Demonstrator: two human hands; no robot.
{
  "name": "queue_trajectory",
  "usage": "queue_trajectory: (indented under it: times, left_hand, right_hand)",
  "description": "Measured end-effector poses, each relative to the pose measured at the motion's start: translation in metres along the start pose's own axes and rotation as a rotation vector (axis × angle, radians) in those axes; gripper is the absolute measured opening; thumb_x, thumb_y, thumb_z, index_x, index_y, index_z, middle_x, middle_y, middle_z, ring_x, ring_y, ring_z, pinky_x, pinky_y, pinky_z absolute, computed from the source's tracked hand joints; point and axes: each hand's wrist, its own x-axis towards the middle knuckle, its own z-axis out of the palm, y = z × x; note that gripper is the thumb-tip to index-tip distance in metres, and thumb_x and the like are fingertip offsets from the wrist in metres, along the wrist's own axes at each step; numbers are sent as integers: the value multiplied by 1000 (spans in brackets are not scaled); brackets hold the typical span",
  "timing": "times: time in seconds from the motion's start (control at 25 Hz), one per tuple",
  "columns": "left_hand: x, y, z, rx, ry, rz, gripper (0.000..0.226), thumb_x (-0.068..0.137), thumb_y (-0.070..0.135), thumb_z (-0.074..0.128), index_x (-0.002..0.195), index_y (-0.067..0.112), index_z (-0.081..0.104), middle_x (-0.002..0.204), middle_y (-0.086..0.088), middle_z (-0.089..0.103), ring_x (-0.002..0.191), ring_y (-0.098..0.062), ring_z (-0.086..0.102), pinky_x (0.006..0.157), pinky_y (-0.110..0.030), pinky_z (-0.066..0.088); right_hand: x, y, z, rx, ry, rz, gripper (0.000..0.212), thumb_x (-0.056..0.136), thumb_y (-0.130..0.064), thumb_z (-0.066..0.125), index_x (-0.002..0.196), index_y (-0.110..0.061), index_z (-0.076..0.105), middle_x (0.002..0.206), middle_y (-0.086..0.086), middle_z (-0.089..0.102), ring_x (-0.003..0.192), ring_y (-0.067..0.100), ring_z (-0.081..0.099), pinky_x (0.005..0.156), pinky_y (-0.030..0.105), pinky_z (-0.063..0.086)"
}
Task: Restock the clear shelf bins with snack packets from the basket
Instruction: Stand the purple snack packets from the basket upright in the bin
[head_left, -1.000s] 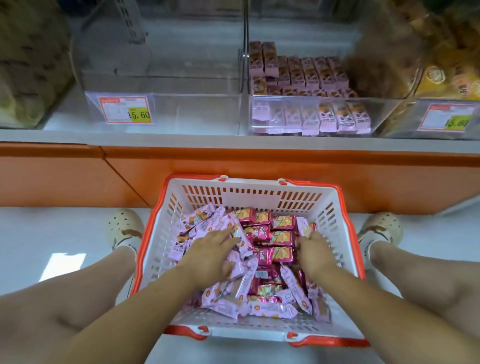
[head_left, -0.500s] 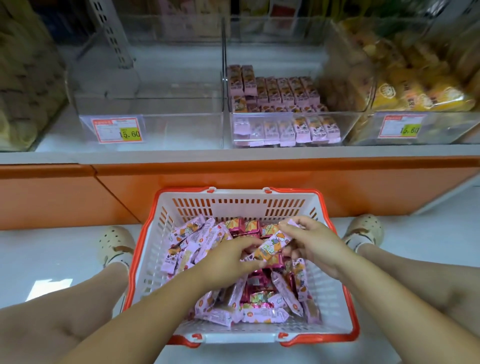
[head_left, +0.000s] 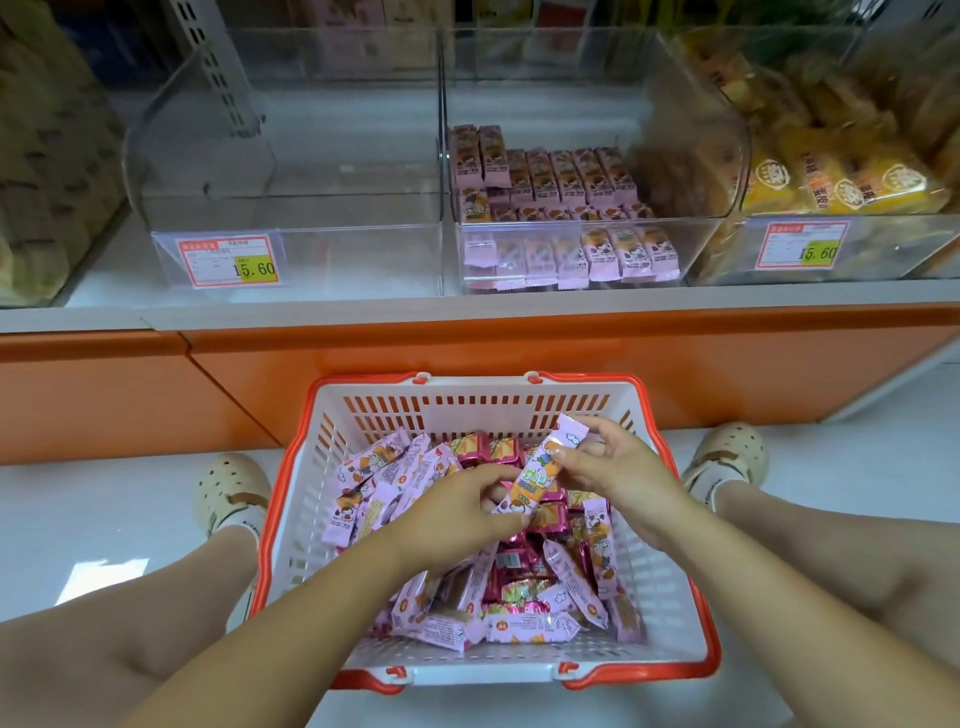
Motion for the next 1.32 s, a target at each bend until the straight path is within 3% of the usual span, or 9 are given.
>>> queue_trajectory:
  times: [0.16,0.32,0.44,0.52,0.72,0.84,1.04,1.2,1.32]
  left_hand:
    - [0,10,4,-220,66,24,45,87,21,70,128,30,54,97,10,64,80,-5,63,80,-20,53]
    - [0,17,8,-198,172,69,43,84,35,71,124,41,55,102,-2,67,87,-22,65,82,-40,55]
    - [-2,44,-16,30,169,168,40,83,45,69,120,50,53,103,15,67,89,-3,63,85,-32,53]
    - [-2,69,-47,285,306,254,48,85,52,63,130,43,51,115,21,63,99,5,57,91,-25,49]
    - [3,126,-135,503,832,520,48,88,37,57,133,22,52,122,5,56,112,-9,50,99,-31,44]
    - [21,139,-172,646,826,488,62,91,39,54,147,20,35,149,-1,39,136,-17,34,113,-30,25]
    - [52,126,-197,781,716,506,71,90,60,24,152,25,21,157,12,17,142,-10,22,114,-26,17]
    - [57,119,-203,783,721,549,69,90,62,23,151,31,21,150,21,8,141,-8,24,113,-32,25]
    - [57,118,-203,771,720,549,68,90,63,24,151,32,21,151,22,8,141,-7,25,111,-32,27]
  right_hand:
    - [-5,-2,9,143,56,12,46,84,1,68,125,-5,47,103,14,68,88,24,71,77,32,58]
    - [-16,-9,19,114,18,-21,68,84,5,67,129,-39,42,86,-2,70,80,15,71,72,31,59]
    - [-19,-28,20,74,41,-139,70,85,3,66,129,-46,40,85,-6,72,81,11,71,75,30,57]
    - [-19,-50,15,31,77,-233,59,84,-1,68,127,-37,48,98,-3,73,90,14,71,83,35,56]
    - [-10,-128,2,75,167,-458,41,84,2,66,113,-27,60,101,-5,73,93,8,69,74,24,55]
    - [14,-188,-5,10,201,-574,40,85,3,65,114,-26,61,97,-4,73,87,7,70,66,20,54]
    - [77,-240,-3,-268,220,-382,37,84,-2,69,120,-8,64,94,5,73,81,17,70,67,27,60]
    - [111,-244,10,-519,141,-88,20,80,-3,74,98,-3,66,80,13,71,66,22,68,62,32,61]
    - [126,-236,20,-628,133,-35,16,77,-2,77,90,0,67,72,11,70,60,17,68,58,28,58]
